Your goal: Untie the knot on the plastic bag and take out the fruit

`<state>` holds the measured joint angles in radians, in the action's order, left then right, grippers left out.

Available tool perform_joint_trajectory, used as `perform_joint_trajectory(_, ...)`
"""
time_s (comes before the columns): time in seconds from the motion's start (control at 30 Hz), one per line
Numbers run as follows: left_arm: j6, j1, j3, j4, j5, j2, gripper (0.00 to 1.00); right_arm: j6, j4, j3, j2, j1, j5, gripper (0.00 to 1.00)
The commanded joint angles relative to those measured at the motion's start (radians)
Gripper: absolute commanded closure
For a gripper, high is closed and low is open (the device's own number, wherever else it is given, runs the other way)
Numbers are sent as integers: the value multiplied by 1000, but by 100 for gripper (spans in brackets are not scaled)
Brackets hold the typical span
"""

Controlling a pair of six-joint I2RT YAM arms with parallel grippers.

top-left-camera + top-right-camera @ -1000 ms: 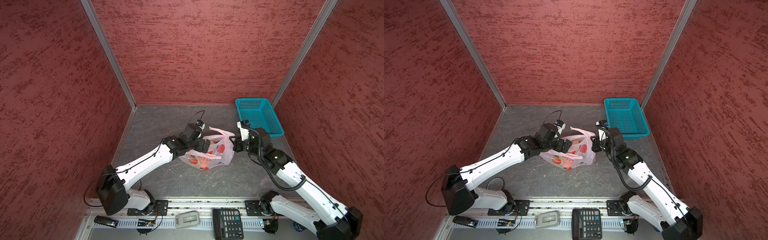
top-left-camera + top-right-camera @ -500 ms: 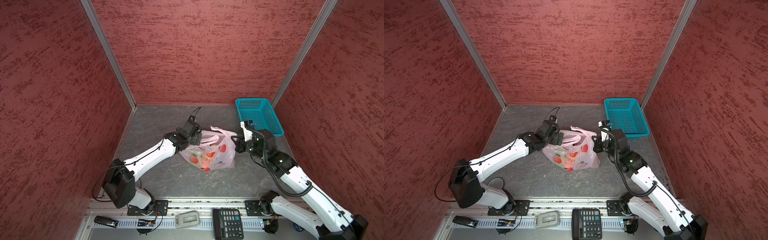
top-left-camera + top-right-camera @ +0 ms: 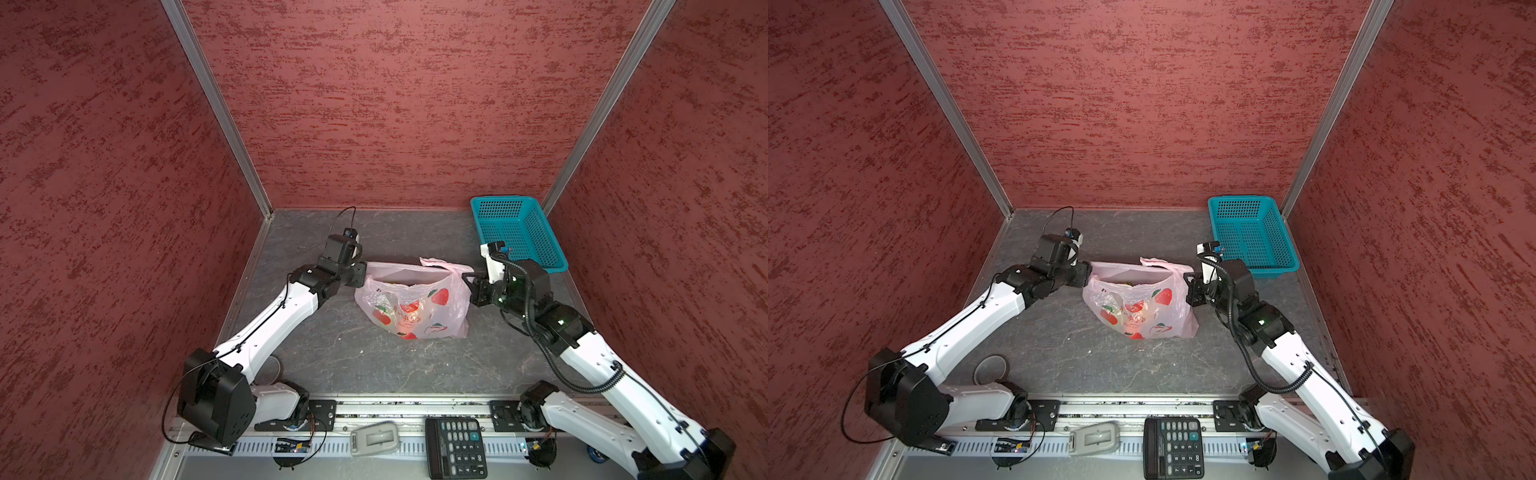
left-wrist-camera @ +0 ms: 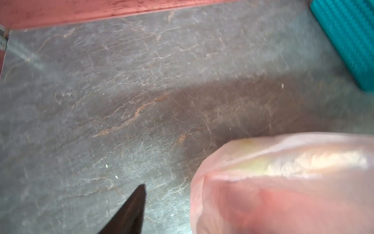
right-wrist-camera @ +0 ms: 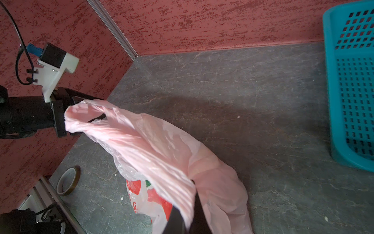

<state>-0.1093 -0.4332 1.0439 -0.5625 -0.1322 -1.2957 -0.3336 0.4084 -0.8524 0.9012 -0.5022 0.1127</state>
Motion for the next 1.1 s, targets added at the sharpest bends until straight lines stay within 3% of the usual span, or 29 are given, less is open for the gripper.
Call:
perform_joint_trajectory(0.0,-13,29,-25,-13,7,18,57,-14,22,30,4,17,-57,100)
perform_joint_trajectory(0.1,-29,16,-30,8,38,33,76,-13,39,40,25,17,-38,100)
perform_joint_trajectory(0.13,-33,9,-27,15,44,41,82,-8,51,33,32,18,-32,95)
perform_joint_trajectory(0.33,-43,-40,17,28,70,85,100,73,157,-118,46,17,-25,37)
perform_joint_trajectory(0.43,-41,-69,40,34,86,93,100,137,208,-224,87,17,-4,23)
perform_joint_trajectory(0.67,-33,-127,110,19,118,70,100,247,216,-418,250,7,142,10)
perform_joint_trajectory(1.07,-31,-150,203,-41,134,18,100,493,344,-691,588,-133,249,2)
